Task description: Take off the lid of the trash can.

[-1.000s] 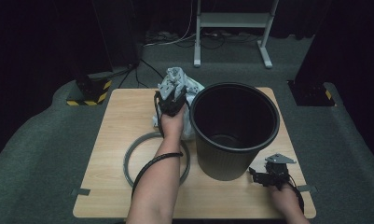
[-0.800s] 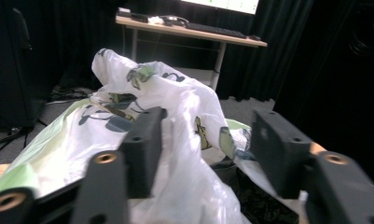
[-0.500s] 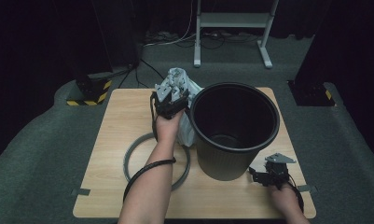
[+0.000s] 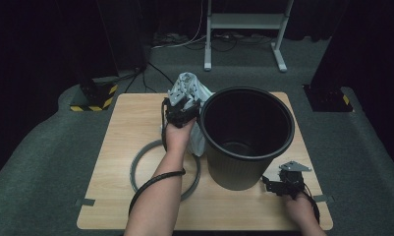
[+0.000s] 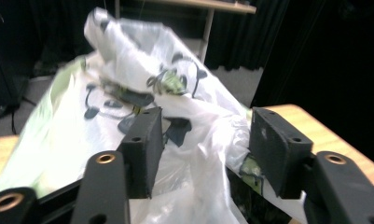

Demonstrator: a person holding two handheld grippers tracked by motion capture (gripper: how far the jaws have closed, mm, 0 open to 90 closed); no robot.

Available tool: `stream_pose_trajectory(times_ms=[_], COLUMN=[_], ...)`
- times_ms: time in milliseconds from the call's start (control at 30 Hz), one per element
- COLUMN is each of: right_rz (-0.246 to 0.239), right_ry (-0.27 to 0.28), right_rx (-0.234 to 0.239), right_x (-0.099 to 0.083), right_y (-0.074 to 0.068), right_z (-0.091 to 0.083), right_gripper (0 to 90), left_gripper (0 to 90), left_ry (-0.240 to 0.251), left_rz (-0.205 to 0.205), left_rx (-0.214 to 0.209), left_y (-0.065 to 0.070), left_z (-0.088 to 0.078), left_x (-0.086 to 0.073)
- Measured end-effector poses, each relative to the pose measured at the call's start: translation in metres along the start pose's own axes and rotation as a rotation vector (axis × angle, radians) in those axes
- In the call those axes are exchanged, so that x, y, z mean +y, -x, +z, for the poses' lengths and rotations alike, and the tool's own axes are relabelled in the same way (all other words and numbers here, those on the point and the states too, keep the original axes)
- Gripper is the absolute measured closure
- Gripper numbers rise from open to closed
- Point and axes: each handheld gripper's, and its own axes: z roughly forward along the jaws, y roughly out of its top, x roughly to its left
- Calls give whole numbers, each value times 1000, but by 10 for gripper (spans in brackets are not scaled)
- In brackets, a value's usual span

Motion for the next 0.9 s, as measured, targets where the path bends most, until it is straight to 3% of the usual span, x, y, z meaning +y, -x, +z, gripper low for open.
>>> stream_pose_trajectory(times_ms=[167, 200, 267, 367, 433, 500, 600, 700, 767, 900], right_rz=[1, 0, 0, 1, 1, 1, -1, 0, 3, -1], right_ry=[0, 0, 0, 0, -1, 0, 0, 0, 1, 0], right_rx=[1, 0, 0, -1, -1, -1, -1, -1, -1, 0], right_x=[0, 0, 0, 0, 0, 0, 0, 0, 0, 0], right_y=[0, 0, 0, 0, 0, 0, 0, 0, 0, 0], right_z=[0, 0, 0, 0, 0, 0, 0, 0, 0, 0], right_gripper=[129, 129, 129, 129, 130, 130, 130, 131, 131, 131], left_gripper=[704, 772, 860, 890, 892, 893, 893, 838, 673, 448], left_ry=[-54, -65, -47, 3, 67, 98, 96, 91, 88, 95], left_rz=[-23, -9, -19, 1, -2, -9, -10, -11, -8, -11], left_rx=[11, 12, -4, -18, -41, -57, -47, -46, -42, -39], left_y=[3, 3, 6, 10, 12, 12, 13, 16, 16, 14], left_z=[9, 10, 10, 10, 7, 5, 9, 12, 11, 3], left_x=[-7, -8, -10, -8, -4, -1, 1, -1, 0, 7])
